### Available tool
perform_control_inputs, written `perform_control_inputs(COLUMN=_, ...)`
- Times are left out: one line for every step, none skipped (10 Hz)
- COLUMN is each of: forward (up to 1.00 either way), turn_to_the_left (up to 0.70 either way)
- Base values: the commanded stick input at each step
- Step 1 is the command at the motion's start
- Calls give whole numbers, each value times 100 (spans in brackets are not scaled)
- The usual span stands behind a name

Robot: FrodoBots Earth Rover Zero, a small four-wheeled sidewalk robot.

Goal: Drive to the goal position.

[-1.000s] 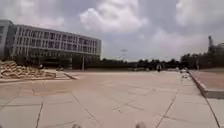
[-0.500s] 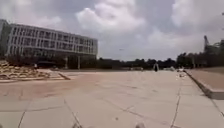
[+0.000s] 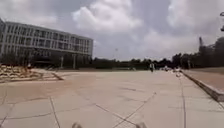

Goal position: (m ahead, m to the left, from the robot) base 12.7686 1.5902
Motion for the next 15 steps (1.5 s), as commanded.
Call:
perform_control_inputs(forward=60, turn_to_the_left=-15)
perform_control_inputs(forward=60, turn_to_the_left=-15)
perform_control_inputs(forward=60, turn_to_the_left=-15)
perform_control_inputs(forward=60, turn_to_the_left=-15)
perform_control_inputs(forward=60, turn_to_the_left=-15)
perform_control_inputs(forward=60, turn_to_the_left=-15)
perform_control_inputs(forward=60, turn_to_the_left=-15)
perform_control_inputs(forward=60, turn_to_the_left=-15)
perform_control_inputs(forward=60, turn_to_the_left=-15)
perform_control_inputs(forward=60, turn_to_the_left=-15)
perform_control_inputs(forward=60, turn_to_the_left=-15)
perform_control_inputs(forward=60, turn_to_the_left=-15)
perform_control_inputs(forward=60, turn_to_the_left=-15)
perform_control_inputs(forward=60, turn_to_the_left=-15)
perform_control_inputs(forward=60, turn_to_the_left=-15)
